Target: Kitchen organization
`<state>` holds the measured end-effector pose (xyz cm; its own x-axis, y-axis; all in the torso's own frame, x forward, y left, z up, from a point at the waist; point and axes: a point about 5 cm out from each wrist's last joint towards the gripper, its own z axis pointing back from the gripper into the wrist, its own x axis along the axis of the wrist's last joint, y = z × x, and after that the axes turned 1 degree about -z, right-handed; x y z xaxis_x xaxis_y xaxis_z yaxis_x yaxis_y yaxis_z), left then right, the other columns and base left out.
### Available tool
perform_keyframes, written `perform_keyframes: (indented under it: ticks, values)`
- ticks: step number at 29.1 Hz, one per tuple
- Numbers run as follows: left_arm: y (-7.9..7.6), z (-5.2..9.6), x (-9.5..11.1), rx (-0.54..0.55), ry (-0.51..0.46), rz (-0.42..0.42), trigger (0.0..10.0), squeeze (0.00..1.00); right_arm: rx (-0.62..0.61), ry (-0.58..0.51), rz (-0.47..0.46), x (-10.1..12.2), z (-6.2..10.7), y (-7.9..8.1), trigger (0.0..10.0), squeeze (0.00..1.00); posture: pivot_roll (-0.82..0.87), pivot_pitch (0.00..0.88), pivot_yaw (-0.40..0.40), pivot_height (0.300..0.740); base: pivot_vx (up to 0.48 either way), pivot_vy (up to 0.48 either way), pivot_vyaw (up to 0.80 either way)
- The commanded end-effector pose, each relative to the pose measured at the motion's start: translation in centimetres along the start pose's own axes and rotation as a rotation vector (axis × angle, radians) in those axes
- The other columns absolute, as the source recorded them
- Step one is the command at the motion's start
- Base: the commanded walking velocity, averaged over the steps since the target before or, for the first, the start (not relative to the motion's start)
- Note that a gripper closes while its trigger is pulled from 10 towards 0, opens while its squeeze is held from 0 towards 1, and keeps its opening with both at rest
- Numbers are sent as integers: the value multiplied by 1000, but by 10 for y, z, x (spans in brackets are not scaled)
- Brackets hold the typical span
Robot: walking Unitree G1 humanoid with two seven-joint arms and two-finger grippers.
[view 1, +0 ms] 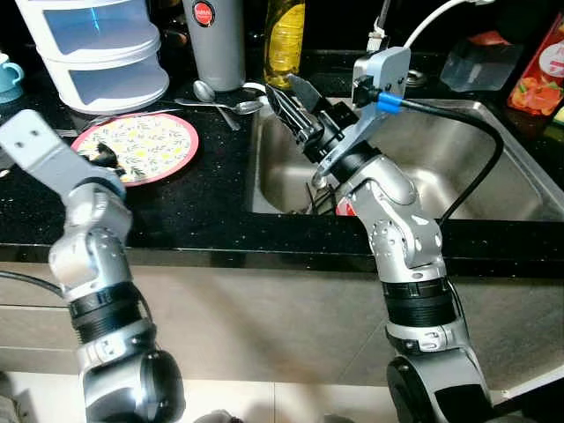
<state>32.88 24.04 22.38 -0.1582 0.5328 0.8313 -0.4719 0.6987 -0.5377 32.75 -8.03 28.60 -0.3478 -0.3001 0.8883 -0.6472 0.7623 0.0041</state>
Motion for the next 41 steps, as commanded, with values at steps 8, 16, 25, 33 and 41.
perform_keyframes:
  ticks: [8,16,25,33,41]
  values:
    - [22,-4,-1,127,85,225,10000,0,-5,-8,17,2,0,-2,10000,0,-24,0,16,740,0,0,0]
    - [26,-15,-2,137,130,287,10000,753,-10,-7,22,3,1,-2,10000,0,-39,0,20,740,0,0,0]
    - [26,-30,-15,101,253,418,10000,0,-16,-8,27,4,3,-2,10000,0,-52,0,26,740,0,0,0]
    - [24,-37,-38,60,346,515,0,0,-21,-13,31,5,2,-3,10000,0,-62,0,29,740,0,0,0]
    - [28,-36,-50,53,385,570,0,0,-23,-11,29,5,3,-3,10000,0,-55,0,26,740,0,0,0]
